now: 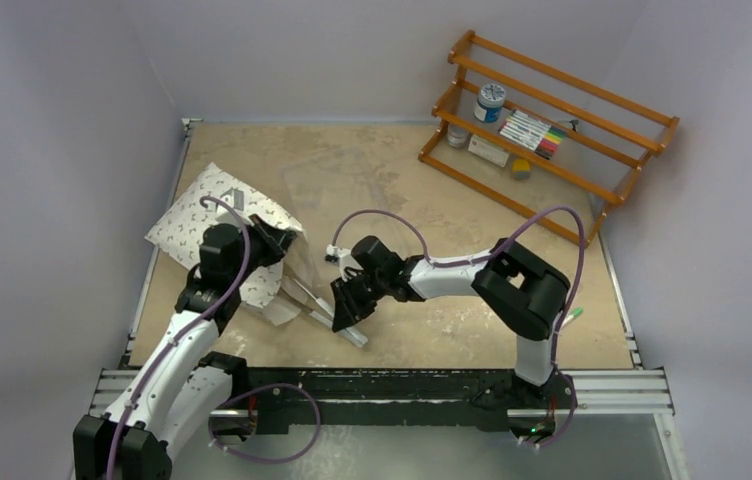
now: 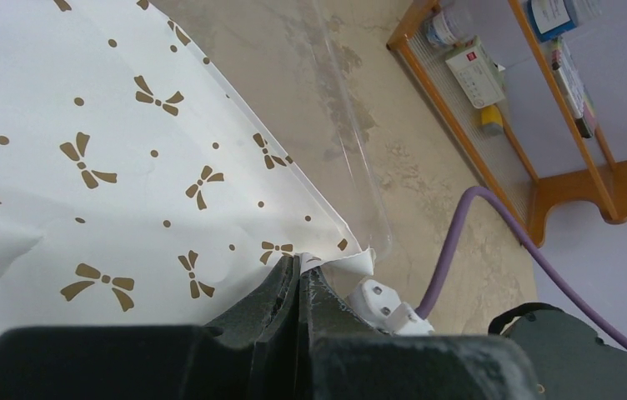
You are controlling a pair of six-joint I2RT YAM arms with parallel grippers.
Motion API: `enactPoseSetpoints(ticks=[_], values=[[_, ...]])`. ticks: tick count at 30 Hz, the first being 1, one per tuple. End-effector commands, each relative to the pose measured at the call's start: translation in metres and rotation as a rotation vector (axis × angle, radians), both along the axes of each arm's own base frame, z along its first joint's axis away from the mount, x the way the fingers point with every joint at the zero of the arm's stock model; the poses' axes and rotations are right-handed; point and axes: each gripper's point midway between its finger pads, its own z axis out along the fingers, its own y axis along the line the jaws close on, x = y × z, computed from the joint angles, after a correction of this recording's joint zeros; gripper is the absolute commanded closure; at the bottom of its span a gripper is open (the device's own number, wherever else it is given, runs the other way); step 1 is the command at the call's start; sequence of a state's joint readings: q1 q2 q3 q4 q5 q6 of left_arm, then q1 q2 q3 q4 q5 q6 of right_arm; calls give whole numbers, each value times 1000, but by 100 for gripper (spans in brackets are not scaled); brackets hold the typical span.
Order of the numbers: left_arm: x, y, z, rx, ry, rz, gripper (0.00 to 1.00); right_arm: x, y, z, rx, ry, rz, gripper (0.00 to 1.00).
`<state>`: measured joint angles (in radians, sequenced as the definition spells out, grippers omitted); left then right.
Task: Take the fake bread out of the paper bag
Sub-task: Adjust the clamp on the paper bag.
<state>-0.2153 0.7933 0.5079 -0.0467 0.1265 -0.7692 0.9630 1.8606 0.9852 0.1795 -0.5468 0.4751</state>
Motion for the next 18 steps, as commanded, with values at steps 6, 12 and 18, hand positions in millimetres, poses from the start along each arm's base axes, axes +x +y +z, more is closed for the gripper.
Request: enactPoseSetpoints(ticks=[6, 12, 18], values=[[13, -2, 14, -45, -83, 17, 100, 8, 6, 22, 38, -4, -23, 43], [16, -2, 9, -33, -78, 22, 100, 48, 2, 53, 43, -259, -128, 19], [21, -3, 8, -31, -81, 21, 100, 62, 2, 83, -1, -534, -136, 18]])
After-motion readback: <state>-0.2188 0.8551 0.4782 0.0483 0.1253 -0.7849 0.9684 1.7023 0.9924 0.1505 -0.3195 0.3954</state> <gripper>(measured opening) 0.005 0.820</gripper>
